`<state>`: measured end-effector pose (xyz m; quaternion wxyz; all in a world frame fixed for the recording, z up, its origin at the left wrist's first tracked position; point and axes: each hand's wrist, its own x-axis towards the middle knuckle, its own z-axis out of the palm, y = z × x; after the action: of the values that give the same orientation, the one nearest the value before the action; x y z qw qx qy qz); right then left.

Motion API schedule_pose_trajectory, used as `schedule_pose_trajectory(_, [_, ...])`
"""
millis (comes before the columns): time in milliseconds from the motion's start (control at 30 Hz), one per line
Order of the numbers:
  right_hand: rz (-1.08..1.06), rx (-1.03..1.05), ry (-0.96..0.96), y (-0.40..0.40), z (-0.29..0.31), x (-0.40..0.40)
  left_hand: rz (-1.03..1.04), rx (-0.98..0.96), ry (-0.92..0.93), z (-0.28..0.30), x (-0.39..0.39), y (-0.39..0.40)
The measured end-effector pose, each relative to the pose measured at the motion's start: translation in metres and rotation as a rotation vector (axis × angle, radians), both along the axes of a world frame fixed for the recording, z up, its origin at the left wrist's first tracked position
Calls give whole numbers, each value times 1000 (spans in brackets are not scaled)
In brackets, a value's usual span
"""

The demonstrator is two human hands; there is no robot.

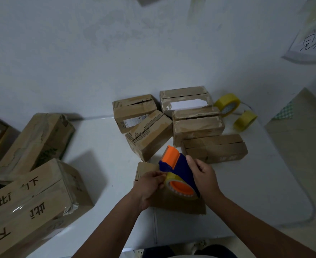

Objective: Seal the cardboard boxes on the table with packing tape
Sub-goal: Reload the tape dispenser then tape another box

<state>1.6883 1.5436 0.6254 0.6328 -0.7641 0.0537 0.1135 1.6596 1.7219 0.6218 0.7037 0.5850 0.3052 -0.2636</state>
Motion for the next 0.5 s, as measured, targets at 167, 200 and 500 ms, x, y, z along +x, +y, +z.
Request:
schedule_pose_trajectory(167, [-52,19,40,-1,-3,0,-19,-55,17,-1,-2,2])
schedule_pose_trajectory(200, [-46,25,35,-1,-2,0,-22,-41,2,-1,-2,2])
schedule_pose_trajectory(500, [-32,49,44,-4,3,-1,-44,157,-155,-1,-5,4])
